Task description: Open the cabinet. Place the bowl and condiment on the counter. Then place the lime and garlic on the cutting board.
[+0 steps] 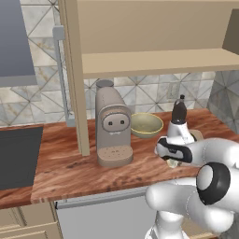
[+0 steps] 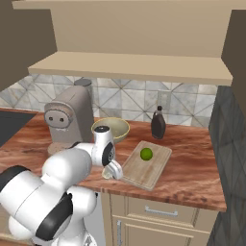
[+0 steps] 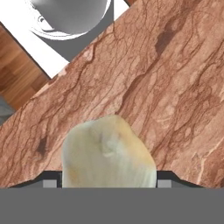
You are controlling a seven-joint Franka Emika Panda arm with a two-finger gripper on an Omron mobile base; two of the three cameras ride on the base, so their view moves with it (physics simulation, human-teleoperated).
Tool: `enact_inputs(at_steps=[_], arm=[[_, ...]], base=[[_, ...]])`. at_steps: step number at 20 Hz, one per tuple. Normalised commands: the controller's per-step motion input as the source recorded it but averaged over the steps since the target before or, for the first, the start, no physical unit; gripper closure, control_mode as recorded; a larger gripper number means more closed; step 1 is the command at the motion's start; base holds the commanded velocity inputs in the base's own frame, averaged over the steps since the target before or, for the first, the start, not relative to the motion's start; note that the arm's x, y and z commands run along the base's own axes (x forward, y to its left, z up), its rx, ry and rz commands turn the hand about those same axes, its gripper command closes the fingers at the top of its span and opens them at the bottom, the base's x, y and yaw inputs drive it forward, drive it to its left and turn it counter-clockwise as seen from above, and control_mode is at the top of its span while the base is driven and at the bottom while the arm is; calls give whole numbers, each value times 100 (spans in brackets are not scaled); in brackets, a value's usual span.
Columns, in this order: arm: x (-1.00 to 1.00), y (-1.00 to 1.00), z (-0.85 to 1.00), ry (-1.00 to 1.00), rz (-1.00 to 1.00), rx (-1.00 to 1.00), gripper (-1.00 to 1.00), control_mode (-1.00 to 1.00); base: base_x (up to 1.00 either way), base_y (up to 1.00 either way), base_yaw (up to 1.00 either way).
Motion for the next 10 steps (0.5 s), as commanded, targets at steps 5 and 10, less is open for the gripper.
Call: enact_inputs(at_steps=[5, 10], arm=[[-16, 1, -8, 0, 0, 0, 100, -100], [-25, 16, 6, -5, 0, 0, 100, -100]], base=[[0, 0, 0], [0, 0, 0]])
